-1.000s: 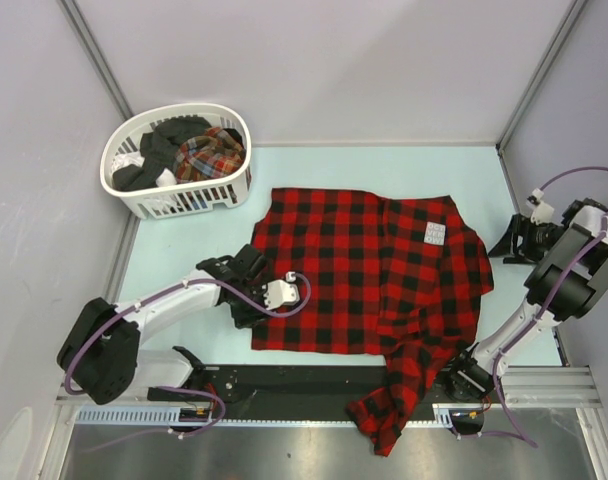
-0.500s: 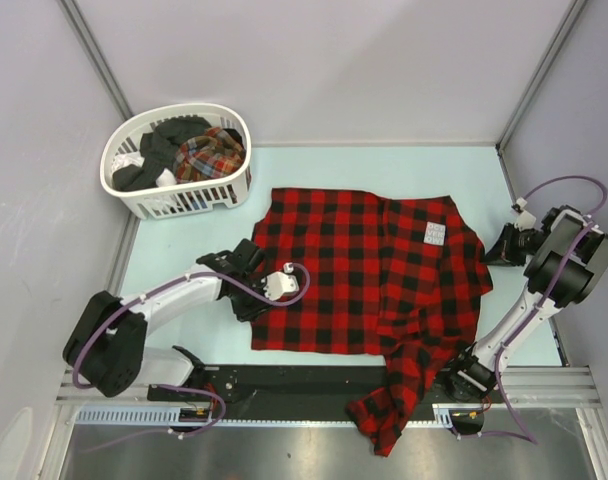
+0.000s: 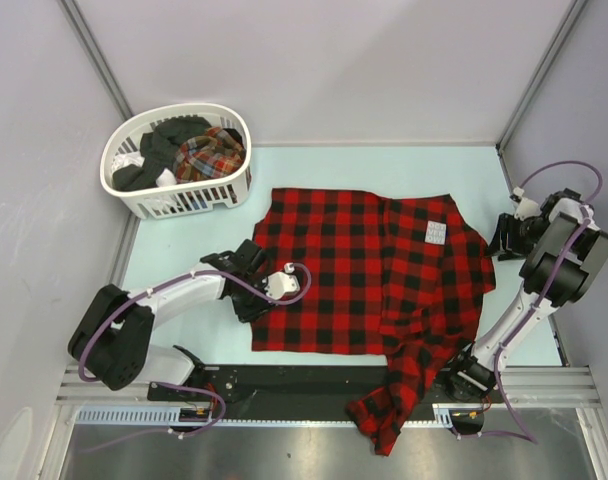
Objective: Fold and stack the long sleeve shirts
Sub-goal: Flatten the shirt out, then fold the shirt
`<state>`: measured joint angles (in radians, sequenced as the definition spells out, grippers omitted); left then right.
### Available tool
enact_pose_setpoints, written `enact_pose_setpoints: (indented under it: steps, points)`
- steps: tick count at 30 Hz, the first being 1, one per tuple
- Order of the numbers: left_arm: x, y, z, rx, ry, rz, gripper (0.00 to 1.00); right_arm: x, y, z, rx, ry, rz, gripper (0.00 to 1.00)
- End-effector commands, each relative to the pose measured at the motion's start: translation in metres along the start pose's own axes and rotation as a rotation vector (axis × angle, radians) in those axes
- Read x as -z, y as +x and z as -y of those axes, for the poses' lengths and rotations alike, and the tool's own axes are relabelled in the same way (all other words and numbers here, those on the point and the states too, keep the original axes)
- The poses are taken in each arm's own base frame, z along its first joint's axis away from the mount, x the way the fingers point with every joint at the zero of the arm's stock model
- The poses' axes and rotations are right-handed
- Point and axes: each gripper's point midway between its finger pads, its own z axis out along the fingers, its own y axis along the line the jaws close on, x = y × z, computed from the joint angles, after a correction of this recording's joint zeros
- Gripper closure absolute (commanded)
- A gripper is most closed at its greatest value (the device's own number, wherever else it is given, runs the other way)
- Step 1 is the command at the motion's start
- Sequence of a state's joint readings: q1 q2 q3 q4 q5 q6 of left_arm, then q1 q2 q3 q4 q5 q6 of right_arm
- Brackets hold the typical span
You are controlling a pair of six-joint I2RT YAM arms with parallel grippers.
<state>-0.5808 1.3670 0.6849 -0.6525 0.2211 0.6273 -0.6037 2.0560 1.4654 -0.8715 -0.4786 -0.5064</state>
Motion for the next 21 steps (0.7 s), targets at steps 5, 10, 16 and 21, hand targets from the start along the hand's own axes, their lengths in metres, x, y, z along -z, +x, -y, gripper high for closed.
enact_pose_setpoints:
  steps: [5,10,16,21]
  points:
    - [0.057,-0.059,-0.015,-0.023,-0.043,0.198,0.22,0.092,-0.020,-0.069,0.317,-0.146,0.135,0.23]
    - [0.080,-0.089,-0.018,0.003,-0.037,0.348,0.12,0.112,0.032,-0.139,0.629,-0.323,0.153,0.20]
    - [0.082,-0.096,-0.016,0.028,-0.010,0.375,0.07,0.063,0.102,-0.188,0.896,-0.353,-0.027,0.09]
    - [0.078,-0.089,-0.014,0.029,-0.012,0.358,0.07,0.031,0.129,-0.191,1.133,-0.180,-0.096,0.09]
